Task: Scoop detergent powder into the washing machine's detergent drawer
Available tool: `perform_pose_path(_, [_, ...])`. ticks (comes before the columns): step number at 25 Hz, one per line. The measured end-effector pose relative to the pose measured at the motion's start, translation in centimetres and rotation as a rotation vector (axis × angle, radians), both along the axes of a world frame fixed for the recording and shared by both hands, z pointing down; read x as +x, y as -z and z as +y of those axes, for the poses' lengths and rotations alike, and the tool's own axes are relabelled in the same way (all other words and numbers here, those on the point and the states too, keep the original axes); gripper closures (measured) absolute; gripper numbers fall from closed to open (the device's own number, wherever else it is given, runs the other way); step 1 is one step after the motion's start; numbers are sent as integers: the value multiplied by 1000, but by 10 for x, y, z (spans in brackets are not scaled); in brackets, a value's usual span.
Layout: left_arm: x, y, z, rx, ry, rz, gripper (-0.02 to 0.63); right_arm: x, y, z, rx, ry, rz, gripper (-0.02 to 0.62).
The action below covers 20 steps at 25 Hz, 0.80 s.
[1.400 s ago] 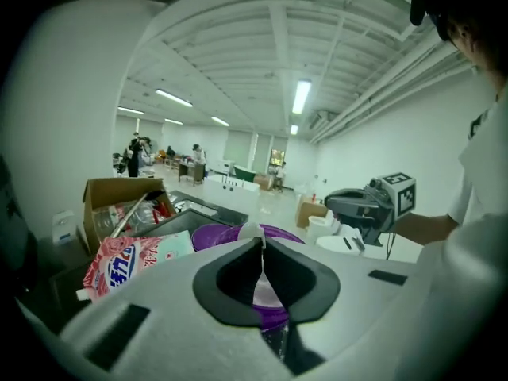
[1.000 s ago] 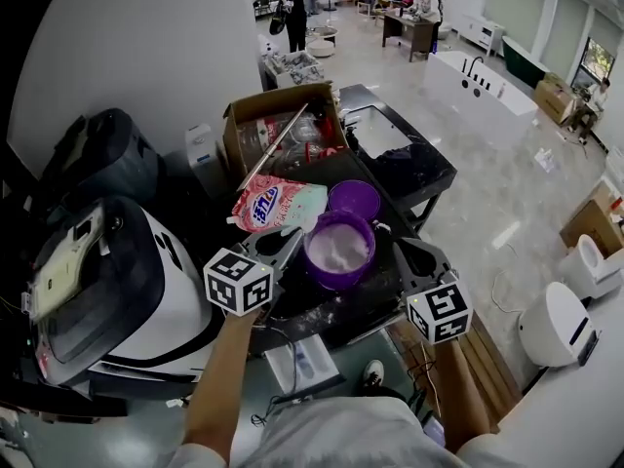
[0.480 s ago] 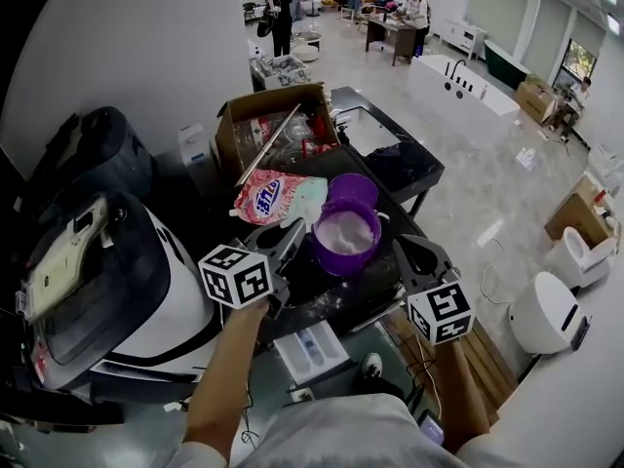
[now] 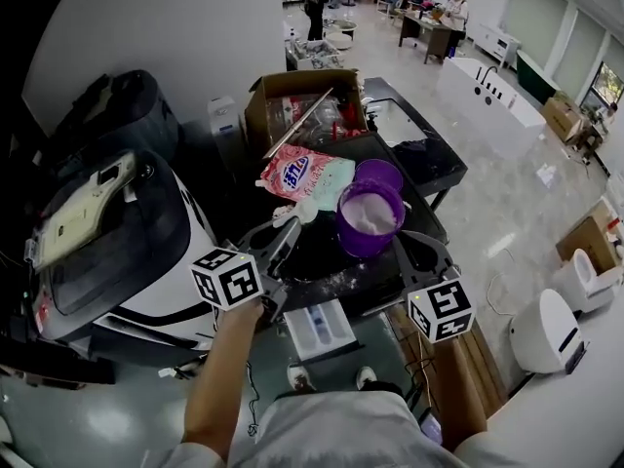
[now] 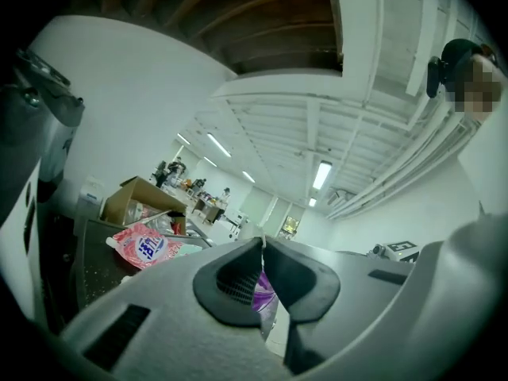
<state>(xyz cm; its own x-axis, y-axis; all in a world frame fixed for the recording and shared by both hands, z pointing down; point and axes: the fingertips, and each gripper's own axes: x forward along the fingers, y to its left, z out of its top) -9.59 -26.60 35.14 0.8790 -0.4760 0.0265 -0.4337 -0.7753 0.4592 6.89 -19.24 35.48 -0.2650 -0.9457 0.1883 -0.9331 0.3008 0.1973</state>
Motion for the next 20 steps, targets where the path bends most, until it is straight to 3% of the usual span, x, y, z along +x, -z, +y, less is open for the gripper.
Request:
perform_pose_path(7, [-36, -23, 38, -48, 173, 2, 591, -18, -11, 1, -16, 173, -2, 597])
perform_pose_path(20, [-62, -111, 125, -184, 423, -71, 591, -43, -82, 35, -123, 427, -8, 597])
